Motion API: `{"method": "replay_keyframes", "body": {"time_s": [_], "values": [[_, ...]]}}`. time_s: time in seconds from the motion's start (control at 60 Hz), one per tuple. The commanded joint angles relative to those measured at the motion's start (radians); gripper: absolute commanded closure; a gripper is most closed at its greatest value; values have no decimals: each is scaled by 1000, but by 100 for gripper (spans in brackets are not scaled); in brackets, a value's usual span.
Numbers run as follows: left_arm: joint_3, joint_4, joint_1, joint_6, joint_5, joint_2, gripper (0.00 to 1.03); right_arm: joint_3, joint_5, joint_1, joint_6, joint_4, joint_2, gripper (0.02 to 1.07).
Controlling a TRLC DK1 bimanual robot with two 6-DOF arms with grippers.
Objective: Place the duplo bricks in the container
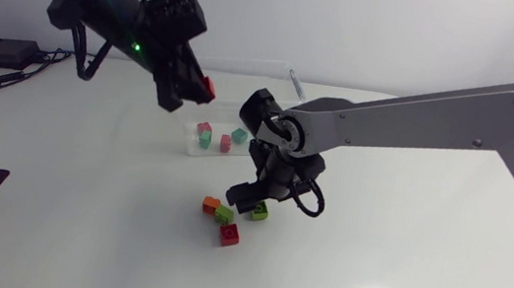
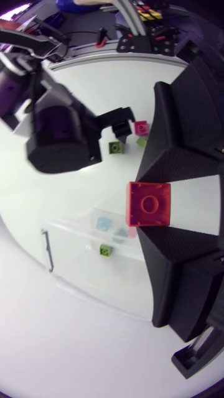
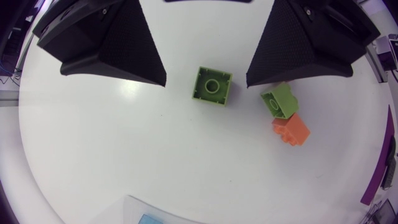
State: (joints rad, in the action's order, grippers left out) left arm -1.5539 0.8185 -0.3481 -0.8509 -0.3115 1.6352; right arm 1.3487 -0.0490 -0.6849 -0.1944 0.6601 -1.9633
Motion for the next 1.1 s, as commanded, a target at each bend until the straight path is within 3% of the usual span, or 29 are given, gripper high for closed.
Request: {"method": "replay_keyframes", "body": {"time_s": [0.0, 0.167, 0.35, 0.467, 0.567, 0.733, 0.867, 0.917, 1.017, 1.083], "values": [[-77, -62, 18, 125, -12, 15, 79, 36, 1, 10, -20, 30, -46, 22], [-184, -173, 43, 257, 8, 100, 79, 81, 12, 18, -23, 62, -83, 36], [-239, -272, 57, 340, 95, 213, 79, 129, 20, 16, -27, 110, -128, 37], [-250, -323, 52, 385, 144, 275, 79, 153, 38, 18, -27, 130, -152, 48], [-256, -343, 47, 406, 176, 322, 79, 167, 44, 18, -27, 145, -172, 48], [-258, -397, 44, 443, 236, 400, 79, 155, 54, 24, -27, 141, -175, 70], [-258, -415, 40, 480, 276, 439, 78, 110, 54, 38, -28, 128, -106, 75], [-256, -420, 40, 497, 301, 448, 68, 86, 51, 54, -31, 113, -60, 75], [-236, -420, 34, 523, 313, 442, 20, 76, 35, 76, -31, 113, 18, 75], [-215, -420, 32, 547, 328, 426, 9, 90, 26, 93, -30, 121, 67, 75]]}}
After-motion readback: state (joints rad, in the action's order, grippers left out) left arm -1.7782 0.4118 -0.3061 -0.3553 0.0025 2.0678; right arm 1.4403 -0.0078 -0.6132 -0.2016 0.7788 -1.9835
